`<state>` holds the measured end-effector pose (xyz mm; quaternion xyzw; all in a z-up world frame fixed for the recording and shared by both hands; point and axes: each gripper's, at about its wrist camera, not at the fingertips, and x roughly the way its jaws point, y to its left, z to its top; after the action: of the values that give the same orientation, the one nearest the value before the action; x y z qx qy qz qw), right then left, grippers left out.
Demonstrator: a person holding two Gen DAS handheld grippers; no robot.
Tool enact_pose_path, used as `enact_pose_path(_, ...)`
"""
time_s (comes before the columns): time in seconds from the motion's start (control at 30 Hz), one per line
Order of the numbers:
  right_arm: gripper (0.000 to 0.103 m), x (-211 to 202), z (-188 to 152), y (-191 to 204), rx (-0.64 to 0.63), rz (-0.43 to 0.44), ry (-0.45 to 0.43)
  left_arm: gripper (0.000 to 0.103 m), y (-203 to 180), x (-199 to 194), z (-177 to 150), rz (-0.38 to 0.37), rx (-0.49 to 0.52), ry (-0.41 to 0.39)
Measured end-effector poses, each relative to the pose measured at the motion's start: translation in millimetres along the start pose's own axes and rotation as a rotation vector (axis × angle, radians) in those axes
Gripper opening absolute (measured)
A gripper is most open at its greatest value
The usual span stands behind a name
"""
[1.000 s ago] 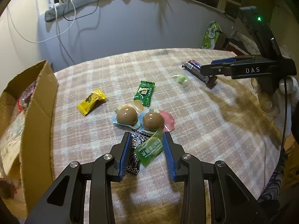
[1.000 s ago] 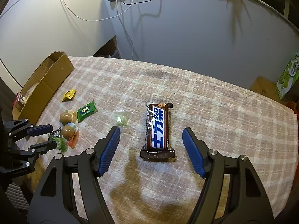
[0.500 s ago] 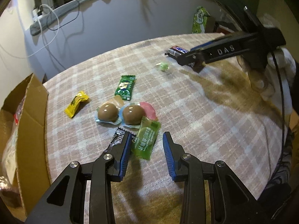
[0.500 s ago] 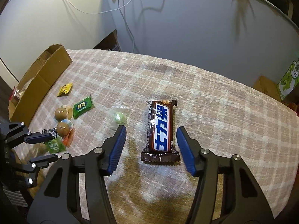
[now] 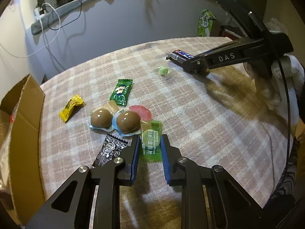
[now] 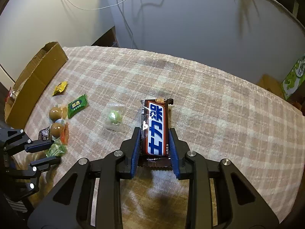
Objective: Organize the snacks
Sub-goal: 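Grasp the green packet with left gripper while right grasps the Snickers bar, then carry the green packet and Snickers bar into the box and release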
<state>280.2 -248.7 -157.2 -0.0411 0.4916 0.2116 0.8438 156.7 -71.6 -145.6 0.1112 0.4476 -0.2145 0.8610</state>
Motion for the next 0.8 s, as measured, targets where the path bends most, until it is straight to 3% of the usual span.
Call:
enact_pose_path(0.37, 0.029, -40, -11, 9, 0.017, 0.017, -0.069, 0.02, 4, -37, -5, -0.03, -0.065, -0.082)
enact_pose_path(0.8, 0.029, -86, 11, 71, -0.06, 0.061, -0.157, 0.02, 53, -89, -20, 0.02, -0.171, -0.191)
